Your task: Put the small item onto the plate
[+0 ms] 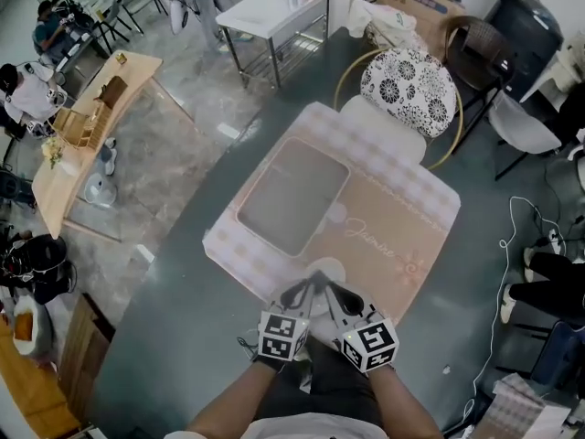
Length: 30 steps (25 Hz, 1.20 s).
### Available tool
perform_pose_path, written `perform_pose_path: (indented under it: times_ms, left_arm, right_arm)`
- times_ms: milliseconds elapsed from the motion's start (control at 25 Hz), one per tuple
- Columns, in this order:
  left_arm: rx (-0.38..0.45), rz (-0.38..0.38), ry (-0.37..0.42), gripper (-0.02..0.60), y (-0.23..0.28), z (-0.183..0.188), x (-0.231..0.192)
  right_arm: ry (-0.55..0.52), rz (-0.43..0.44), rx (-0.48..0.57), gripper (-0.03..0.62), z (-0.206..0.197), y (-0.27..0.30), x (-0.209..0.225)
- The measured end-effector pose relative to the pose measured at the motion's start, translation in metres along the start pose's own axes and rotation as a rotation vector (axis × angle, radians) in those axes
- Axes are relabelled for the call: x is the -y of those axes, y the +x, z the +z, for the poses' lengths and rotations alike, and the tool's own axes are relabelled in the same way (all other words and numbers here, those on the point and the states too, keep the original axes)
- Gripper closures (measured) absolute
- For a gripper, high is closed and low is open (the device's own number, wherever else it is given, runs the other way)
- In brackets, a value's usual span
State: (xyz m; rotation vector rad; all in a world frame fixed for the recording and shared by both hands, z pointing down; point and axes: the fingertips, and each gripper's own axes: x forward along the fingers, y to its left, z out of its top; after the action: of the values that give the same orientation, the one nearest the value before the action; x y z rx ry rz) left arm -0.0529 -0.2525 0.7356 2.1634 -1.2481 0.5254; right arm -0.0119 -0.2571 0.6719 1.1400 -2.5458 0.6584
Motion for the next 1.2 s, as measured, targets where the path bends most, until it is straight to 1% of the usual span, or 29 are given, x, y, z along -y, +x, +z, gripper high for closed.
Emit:
perform_pose_path:
  times_ms: [200, 480, 800, 1000, 1200]
  left_arm:
    - [0.058, -0.041, -0.013, 0.574, -0.041, 0.033, 0.021]
    - [0.129, -0.083, 0.024, 0.575, -0.093, 0.078, 0.050]
    - [0.223, -0.072, 0.034, 0.575, -0.147, 0.122, 0.064]
    - [0.271, -0.057, 0.023, 0.575, -0.170, 0.133, 0.070]
    - [0.316, -0.058, 0.037, 0.575, -0.189, 0.144, 0.078]
  right_arm:
    - [-0.018, -0.008, 0.019, 0.579, 0.032, -0.020, -0.019]
    - [-0.037, -0.011, 0.045, 0.579, 0.067, -0.040, -0.043]
    - [-0.060, -0.034, 0.108, 0.580, 0.107, -0.068, -0.066]
    - [-0.100, -0.041, 0.136, 0.580, 0.123, -0.081, -0.084]
    - [-0.111, -0.052, 0.163, 0.580, 0.134, -0.095, -0.094]
